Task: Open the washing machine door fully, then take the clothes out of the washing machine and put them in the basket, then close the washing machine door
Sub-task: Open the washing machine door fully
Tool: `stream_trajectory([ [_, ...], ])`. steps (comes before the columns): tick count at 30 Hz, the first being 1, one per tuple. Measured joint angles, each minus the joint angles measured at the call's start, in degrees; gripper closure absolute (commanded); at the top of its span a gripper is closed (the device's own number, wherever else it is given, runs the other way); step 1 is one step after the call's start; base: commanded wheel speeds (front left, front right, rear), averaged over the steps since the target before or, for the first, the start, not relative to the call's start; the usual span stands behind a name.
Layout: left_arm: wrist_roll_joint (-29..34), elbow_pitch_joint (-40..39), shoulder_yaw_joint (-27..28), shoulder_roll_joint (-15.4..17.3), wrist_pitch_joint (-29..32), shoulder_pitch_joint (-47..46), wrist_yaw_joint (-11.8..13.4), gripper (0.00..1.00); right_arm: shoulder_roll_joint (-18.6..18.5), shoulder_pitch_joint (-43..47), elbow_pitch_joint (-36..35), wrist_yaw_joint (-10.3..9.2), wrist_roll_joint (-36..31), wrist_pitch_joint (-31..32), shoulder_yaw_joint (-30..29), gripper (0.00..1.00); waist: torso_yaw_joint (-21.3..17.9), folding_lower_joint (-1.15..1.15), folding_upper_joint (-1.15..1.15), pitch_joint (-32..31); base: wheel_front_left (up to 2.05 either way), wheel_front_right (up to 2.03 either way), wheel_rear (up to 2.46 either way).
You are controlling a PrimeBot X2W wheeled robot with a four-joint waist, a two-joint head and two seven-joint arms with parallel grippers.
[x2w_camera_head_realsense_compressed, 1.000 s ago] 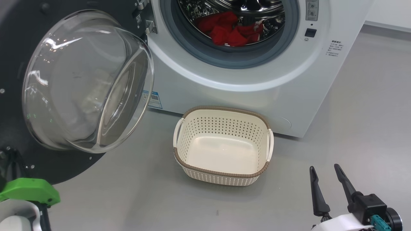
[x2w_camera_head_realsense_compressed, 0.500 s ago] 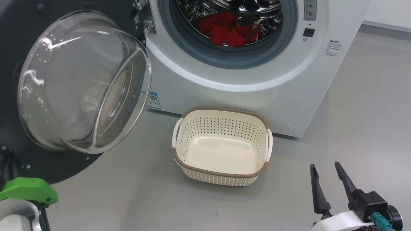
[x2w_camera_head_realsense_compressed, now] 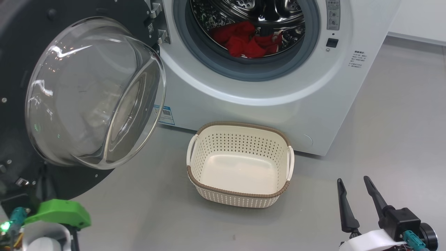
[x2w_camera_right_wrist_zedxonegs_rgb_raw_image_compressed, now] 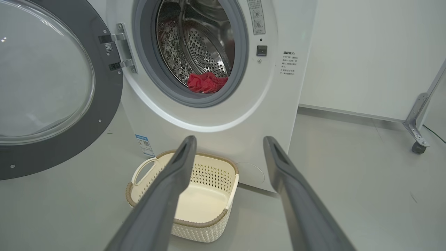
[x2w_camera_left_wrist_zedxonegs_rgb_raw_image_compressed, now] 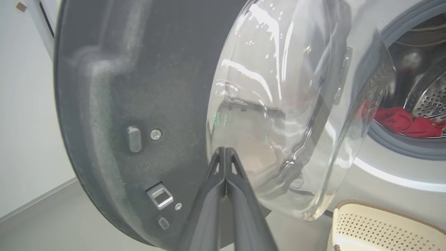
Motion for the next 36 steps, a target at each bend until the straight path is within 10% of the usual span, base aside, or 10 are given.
stream_trajectory([
  [21, 0.5, -9.5, -11.8, -1.6, 0.0, 9.9, -3.4, 1.0, 0.0, -0.1, 0.1, 0.01, -0.8, 0.0, -0.3, 0.0, -3.4, 0.0, 0.0, -1.7, 0.0, 0.0, 0.0],
  [29, -0.9, -11.2, -13.4, -1.5, 0.6, 12.9, -3.4, 0.03, 0.1, -0.1, 0.4, 0.59, -1.6, 0.0, 1.4, 0.0, -6.7, 0.0, 0.0, -2.9, 0.0, 0.0, 0.0],
  [36, -0.9, -12.5, -14.4, -1.4, 1.1, 14.2, -2.9, 0.0, 0.2, -0.1, 0.4, 0.64, -1.6, 0.0, 1.5, 0.0, -10.2, 0.0, 0.0, -3.8, 0.0, 0.0, 0.0],
])
